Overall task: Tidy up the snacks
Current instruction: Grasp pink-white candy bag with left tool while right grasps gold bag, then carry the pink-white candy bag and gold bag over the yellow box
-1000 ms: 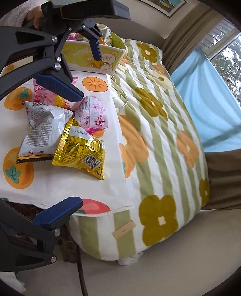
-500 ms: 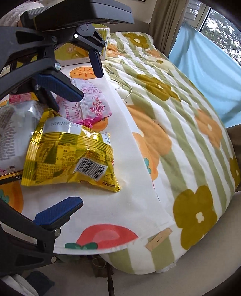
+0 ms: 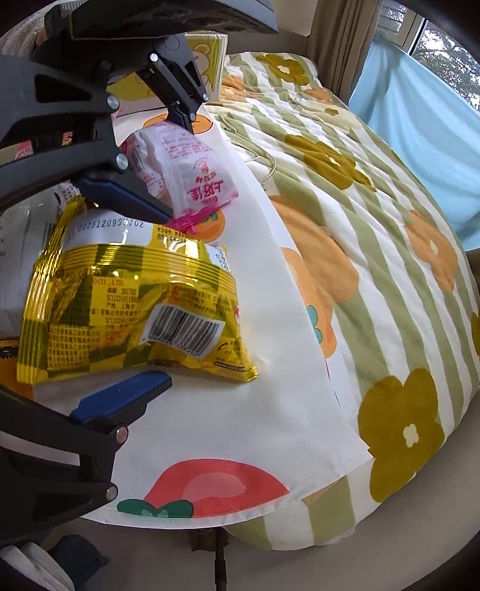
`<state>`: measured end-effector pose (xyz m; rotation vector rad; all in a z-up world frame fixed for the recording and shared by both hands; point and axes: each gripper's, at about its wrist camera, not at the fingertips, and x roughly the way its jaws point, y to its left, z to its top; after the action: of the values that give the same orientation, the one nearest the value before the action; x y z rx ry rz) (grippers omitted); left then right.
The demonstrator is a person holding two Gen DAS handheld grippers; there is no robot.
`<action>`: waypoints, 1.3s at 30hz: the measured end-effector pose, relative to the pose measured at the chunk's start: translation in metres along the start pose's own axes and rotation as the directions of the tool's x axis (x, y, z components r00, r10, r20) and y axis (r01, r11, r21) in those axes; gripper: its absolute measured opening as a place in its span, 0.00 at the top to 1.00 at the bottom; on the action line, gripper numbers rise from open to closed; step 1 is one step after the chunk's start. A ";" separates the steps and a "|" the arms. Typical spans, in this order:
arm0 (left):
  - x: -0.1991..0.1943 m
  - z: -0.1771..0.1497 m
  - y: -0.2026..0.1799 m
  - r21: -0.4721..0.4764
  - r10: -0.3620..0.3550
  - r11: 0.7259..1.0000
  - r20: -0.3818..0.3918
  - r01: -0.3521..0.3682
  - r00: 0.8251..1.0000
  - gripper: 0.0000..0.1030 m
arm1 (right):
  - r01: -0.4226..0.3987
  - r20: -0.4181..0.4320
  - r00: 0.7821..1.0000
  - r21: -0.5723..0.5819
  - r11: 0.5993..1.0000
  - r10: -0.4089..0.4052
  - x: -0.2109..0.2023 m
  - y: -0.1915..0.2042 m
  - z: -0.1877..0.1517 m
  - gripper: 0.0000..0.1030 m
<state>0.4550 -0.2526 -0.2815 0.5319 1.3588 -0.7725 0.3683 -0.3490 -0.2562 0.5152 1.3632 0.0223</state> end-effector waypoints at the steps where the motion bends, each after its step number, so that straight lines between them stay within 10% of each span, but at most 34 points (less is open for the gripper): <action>1: -0.002 -0.001 0.002 -0.008 0.005 1.000 0.001 -0.005 1.000 0.45 | -0.001 0.000 1.000 -0.002 1.000 0.001 0.000 0.000 -0.001 0.30; 23: -0.123 -0.043 0.010 -0.265 0.123 0.962 0.220 -0.062 0.968 0.46 | -0.032 0.162 0.985 -0.147 0.989 0.056 -0.085 0.023 -0.017 0.39; 39: -0.238 -0.182 0.038 -0.571 0.342 0.814 0.325 -0.105 0.882 0.46 | -0.134 0.175 0.954 -0.482 0.866 0.245 -0.134 0.153 -0.049 0.39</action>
<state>0.3561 -0.0505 -0.0793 0.0628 1.0182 -0.2474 0.3345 -0.2379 -0.0821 0.2317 1.0243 0.4338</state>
